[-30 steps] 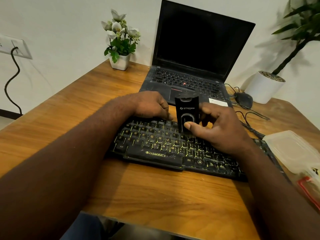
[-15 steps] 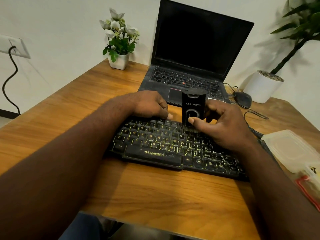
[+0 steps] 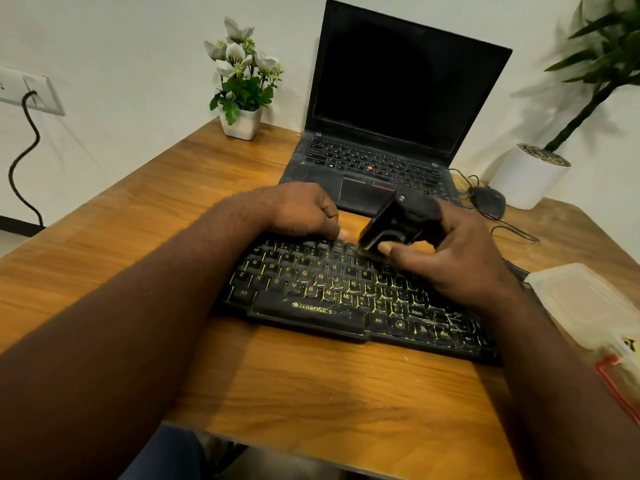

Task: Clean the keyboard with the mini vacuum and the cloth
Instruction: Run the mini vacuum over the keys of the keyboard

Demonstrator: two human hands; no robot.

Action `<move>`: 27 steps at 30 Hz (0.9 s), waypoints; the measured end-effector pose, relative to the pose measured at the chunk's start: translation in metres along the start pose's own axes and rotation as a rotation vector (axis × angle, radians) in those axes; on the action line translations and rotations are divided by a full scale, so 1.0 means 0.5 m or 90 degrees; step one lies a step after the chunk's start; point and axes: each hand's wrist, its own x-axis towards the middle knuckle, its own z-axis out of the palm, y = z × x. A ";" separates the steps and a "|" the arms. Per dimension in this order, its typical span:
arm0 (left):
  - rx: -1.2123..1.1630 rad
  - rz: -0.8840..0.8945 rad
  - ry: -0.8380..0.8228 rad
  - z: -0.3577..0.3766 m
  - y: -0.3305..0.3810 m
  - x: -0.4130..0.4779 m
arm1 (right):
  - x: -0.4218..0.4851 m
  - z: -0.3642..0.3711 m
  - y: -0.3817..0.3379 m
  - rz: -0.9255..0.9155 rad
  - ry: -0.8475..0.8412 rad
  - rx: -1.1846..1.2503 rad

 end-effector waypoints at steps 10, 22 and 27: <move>0.005 0.001 -0.005 -0.001 0.004 -0.003 | -0.010 -0.079 0.037 0.033 -0.026 -0.033; 0.012 -0.002 0.000 -0.001 0.003 -0.002 | 0.038 0.028 0.004 -0.043 0.057 -0.137; 0.012 -0.006 -0.010 -0.002 0.003 -0.001 | 0.019 0.010 0.011 -0.023 0.050 -0.031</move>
